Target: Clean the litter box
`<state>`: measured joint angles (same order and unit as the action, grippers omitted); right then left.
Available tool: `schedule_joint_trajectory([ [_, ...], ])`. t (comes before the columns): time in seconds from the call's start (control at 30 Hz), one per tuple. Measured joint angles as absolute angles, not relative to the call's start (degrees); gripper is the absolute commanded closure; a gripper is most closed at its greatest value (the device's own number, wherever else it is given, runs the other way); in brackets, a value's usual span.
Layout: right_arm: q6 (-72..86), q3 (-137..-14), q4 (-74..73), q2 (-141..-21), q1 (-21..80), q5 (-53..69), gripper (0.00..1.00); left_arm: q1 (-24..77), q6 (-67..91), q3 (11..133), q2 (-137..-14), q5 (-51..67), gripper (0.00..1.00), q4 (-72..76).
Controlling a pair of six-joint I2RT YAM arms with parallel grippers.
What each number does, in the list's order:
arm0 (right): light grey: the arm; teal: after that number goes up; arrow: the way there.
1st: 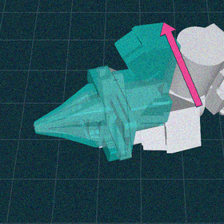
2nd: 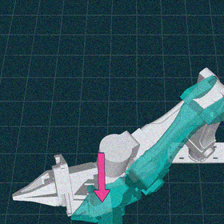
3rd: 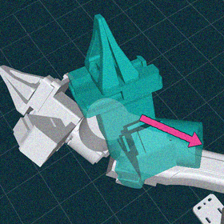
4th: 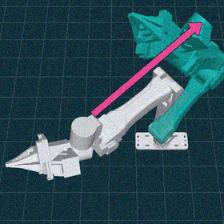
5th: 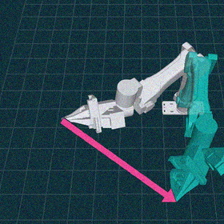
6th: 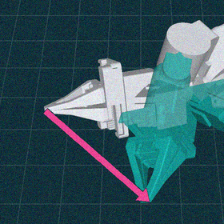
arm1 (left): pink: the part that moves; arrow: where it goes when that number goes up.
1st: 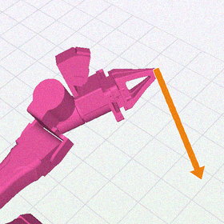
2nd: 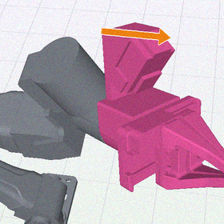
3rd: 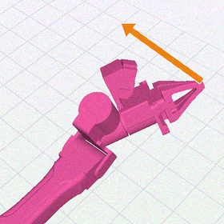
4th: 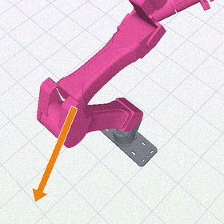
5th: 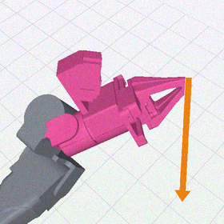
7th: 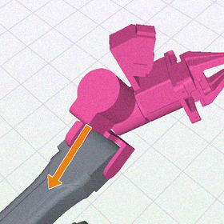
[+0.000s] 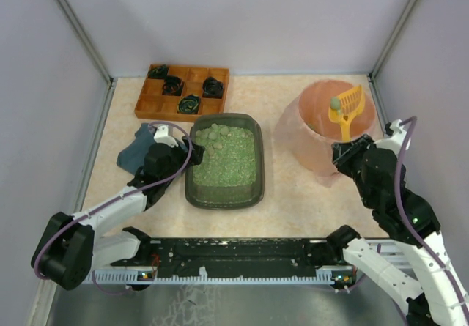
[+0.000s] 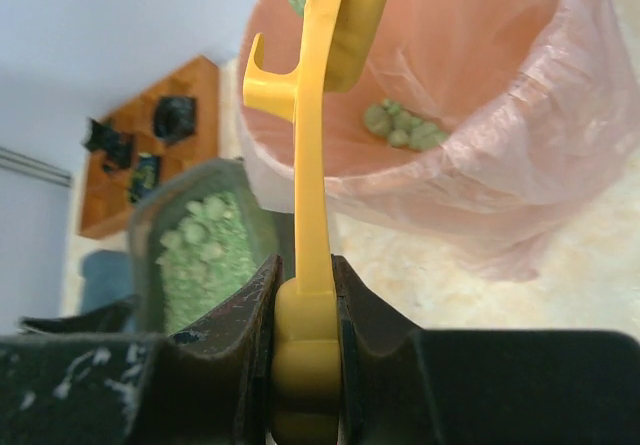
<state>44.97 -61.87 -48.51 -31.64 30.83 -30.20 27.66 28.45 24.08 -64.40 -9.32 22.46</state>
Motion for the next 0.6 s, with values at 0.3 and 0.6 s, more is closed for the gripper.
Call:
schedule_joint_trajectory([
  [0.3,36.2,-63.8,-54.3,-37.3,30.8,-29.4,1.00,27.7,28.4,24.1,-64.4,-9.3,0.14,22.5],
  [0.6,29.9,-66.0,-56.0,-42.0,30.8,-27.3,1.00,27.7,28.4,24.1,-64.4,-9.3,0.14,22.4],
])
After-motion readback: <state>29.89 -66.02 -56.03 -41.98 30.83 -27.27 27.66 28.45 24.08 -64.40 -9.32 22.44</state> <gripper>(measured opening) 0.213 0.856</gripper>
